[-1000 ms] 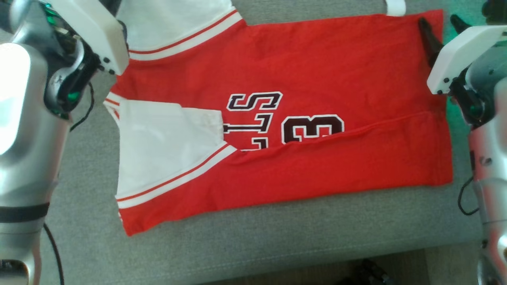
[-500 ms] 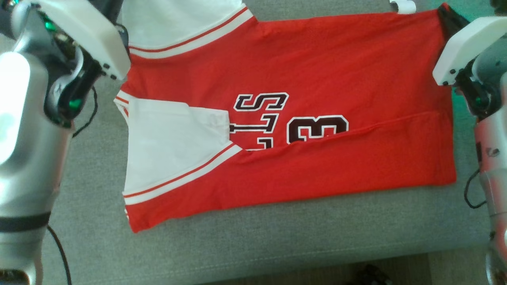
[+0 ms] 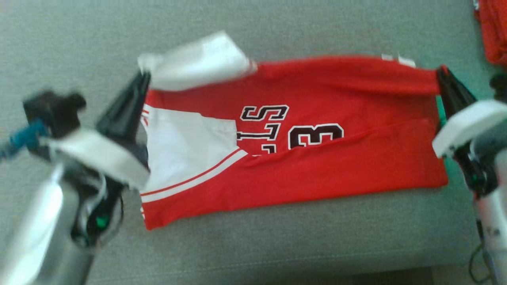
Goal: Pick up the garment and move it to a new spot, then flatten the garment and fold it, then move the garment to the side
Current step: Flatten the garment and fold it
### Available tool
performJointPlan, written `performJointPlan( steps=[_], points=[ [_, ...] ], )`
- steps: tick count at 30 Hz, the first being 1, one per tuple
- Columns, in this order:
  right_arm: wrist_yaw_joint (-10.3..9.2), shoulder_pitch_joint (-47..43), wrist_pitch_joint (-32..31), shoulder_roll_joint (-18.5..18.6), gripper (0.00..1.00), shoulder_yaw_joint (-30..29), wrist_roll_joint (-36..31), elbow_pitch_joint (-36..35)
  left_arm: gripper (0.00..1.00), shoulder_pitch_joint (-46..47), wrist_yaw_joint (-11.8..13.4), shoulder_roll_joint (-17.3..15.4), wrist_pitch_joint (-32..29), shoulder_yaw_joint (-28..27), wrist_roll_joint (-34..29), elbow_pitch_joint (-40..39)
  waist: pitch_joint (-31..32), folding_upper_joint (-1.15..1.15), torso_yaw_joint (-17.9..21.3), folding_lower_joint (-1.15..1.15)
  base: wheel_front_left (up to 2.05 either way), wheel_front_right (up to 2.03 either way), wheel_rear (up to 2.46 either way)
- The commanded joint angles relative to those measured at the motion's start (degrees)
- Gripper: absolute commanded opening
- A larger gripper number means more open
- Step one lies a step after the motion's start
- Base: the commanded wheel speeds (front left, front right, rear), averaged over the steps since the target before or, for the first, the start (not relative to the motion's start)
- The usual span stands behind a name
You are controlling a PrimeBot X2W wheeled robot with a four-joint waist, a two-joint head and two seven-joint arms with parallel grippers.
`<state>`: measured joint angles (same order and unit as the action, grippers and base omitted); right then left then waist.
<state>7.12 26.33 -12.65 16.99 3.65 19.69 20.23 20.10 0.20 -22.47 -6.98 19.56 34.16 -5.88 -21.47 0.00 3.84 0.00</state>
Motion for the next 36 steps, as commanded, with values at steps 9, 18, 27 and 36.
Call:
performJointPlan(
  steps=[9,18,27,36],
  points=[
    [0.36,-11.4,-1.8,-0.5,0.00,-4.7,-0.5,-11.8,0.00,-14.5,4.2,2.1,4.1,-2.2,2.9,-6.7,3.4,0.00,-2.0,0.00,0.00,0.00,0.00],
    [0.36,-16.5,-3.4,-3.0,0.00,-7.6,-1.6,-15.8,0.00,-17.5,3.6,5.0,7.0,0.1,3.5,-0.2,4.2,0.00,-2.2,0.00,0.00,0.00,0.00],
    [0.36,-21.2,-1.9,-6.3,1.00,-10.5,-2.2,-18.5,1.00,-19.9,3.5,6.8,13.6,-0.3,3.0,3.2,5.8,0.00,-1.1,0.00,0.00,0.00,0.00],
    [0.36,-22.5,-3.1,-8.1,1.00,-13.3,-2.7,-21.2,1.00,-20.0,5.3,7.5,17.6,-0.2,0.0,1.1,7.6,0.00,-0.5,0.00,0.00,0.00,0.00]
  ],
)
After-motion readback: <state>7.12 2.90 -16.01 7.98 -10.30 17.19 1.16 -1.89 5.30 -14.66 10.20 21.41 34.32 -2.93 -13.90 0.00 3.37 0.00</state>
